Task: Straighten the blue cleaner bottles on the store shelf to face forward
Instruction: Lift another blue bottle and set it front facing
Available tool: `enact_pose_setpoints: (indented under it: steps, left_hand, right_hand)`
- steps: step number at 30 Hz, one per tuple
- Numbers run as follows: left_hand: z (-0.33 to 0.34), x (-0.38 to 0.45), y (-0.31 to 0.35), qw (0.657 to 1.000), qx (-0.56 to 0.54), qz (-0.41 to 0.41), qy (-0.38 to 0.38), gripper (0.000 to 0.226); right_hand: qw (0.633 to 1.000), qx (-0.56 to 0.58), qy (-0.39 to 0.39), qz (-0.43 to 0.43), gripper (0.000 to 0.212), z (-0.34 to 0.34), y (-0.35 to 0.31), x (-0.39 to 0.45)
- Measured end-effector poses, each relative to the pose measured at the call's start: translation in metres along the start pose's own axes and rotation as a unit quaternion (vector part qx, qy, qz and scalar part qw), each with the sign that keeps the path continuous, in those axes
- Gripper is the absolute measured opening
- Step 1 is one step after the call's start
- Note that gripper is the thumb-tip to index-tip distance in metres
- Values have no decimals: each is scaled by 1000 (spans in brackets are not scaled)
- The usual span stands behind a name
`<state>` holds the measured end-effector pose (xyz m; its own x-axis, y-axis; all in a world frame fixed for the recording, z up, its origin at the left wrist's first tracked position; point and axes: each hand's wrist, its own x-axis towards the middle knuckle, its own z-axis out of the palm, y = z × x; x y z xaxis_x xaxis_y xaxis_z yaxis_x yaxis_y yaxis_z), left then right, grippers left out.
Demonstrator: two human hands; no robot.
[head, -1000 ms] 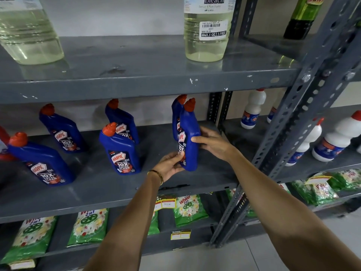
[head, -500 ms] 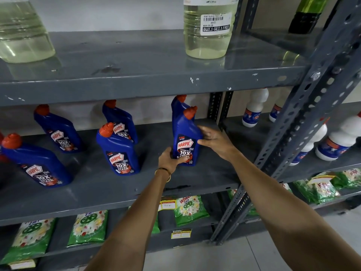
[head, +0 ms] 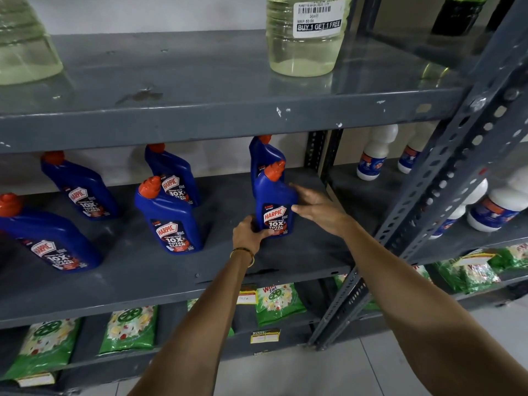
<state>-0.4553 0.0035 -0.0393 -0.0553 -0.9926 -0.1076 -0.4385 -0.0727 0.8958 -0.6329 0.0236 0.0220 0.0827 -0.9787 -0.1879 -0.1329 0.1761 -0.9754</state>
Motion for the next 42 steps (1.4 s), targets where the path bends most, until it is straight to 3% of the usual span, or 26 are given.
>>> enact_pose_setpoints:
  steps: [7,11,22,42]
  left_hand:
    - [-2,-6,1,1000,5,11,-10,46]
    - [-1,-7,2,999,29,-5,-11,44]
    - [2,-8,5,999,26,-39,3,40]
    - [-4,-55,-3,998,49,-23,-36,50]
  right_hand:
    - [997,-23,3,75,64,6,44,0]
    - [996,-31,33,77,66,13,55,10]
    - [992,-94,73,39,47,16,70,24]
    - [986,-148,73,30,40,20,79,-30]
